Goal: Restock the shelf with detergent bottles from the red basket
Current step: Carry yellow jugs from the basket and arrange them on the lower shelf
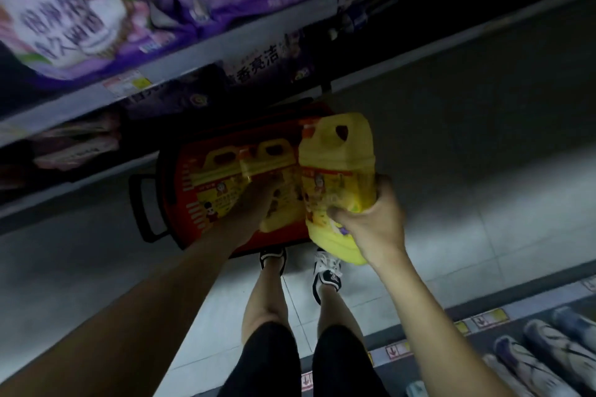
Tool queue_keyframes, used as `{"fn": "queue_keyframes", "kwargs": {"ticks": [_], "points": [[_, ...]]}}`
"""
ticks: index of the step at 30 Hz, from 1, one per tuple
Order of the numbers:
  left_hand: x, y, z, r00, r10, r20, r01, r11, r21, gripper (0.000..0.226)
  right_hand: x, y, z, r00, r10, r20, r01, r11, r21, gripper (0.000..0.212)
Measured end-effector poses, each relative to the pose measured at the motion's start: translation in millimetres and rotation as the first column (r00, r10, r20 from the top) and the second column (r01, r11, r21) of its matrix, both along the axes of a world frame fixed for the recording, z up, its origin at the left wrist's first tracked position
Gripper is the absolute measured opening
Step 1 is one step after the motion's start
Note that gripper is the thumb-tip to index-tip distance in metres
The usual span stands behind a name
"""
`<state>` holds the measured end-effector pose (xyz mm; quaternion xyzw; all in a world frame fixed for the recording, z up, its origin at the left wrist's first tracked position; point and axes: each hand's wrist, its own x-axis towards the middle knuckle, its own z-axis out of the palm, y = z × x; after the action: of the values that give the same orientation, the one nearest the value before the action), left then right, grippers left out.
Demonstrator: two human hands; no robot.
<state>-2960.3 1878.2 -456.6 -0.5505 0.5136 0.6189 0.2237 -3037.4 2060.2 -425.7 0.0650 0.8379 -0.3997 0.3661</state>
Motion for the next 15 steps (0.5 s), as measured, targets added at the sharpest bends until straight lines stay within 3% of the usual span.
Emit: {"fn": "queue_keyframes", "kwargs": {"ticks": [2,5,9,15], "points": [[-4,3,46,0.991,0.129,-0.044,-0.129,0.992,-0.005,0.034,3,11,57,1.0,-0.003,-0.007,0.002,0.996,-0.086,0.064],[-2,12,131,0.954,0.213,-0.213,-0.195,0.976,0.101,0.048,5,17,137,1.0,0.018,-0.001,-0.018,0.969,-0.247,0.067],[10,20,239,0.797,0.411,-0.443,-0.33,0.91,0.251,0.06,8,7,235,0.992,0.105,-0.068,-0.124,0.898,-0.422,0.069],[65,8,363,0.616,0.326,-0.718,-0.366,0.925,0.105,0.06,12,-24,342,0.931,0.304,-0.201,-0.364,0.74,-0.566,0.075]]}}
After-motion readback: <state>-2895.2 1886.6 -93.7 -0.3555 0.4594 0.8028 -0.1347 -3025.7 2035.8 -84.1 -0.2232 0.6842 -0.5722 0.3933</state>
